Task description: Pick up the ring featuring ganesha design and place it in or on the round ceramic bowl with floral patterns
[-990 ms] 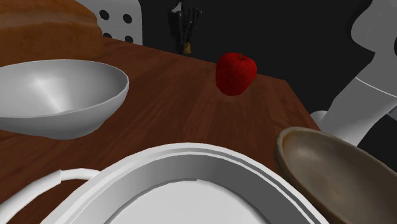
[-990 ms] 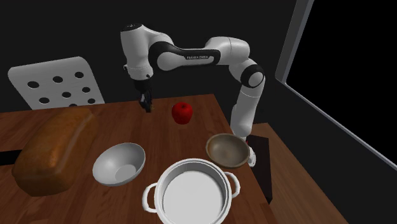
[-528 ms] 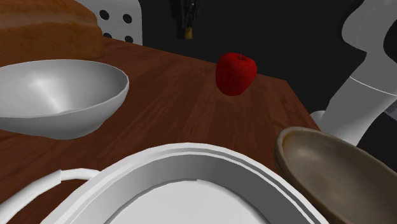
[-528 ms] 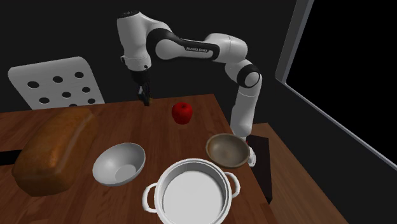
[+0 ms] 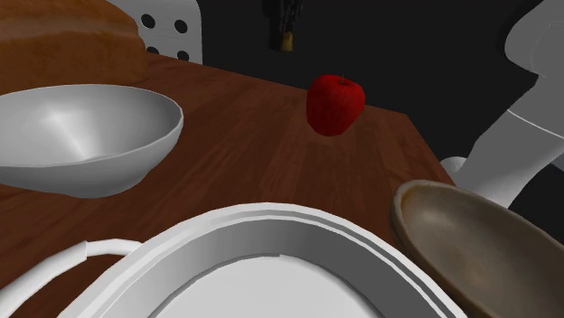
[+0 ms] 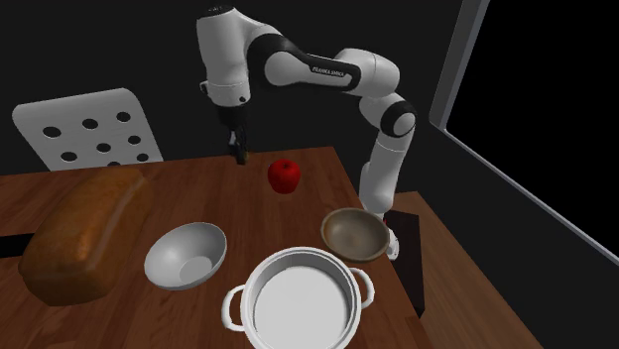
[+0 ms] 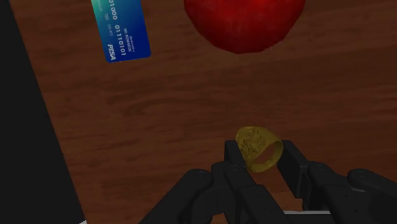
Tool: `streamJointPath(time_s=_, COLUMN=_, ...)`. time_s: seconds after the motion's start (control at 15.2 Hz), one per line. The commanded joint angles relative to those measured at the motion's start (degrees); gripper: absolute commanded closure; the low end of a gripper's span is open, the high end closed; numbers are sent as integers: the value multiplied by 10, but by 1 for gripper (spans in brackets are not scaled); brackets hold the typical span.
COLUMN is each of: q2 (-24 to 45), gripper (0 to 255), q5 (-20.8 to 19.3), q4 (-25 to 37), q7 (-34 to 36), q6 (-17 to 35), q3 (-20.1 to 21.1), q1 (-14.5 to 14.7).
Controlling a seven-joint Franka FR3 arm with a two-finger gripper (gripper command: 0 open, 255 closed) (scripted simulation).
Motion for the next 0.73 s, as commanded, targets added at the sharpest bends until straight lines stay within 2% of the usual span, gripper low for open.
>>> streamJointPath(time_s=0.0, q2=-27, gripper=255, q5=14, q4=-21, q7=19, q6=-4, q3=9, q1=9)
streamJointPath(time_s=0.66, q2=-141, gripper=255, q5=81, q4=-100, q7=107, q6=-27, q3=49, q1=50)
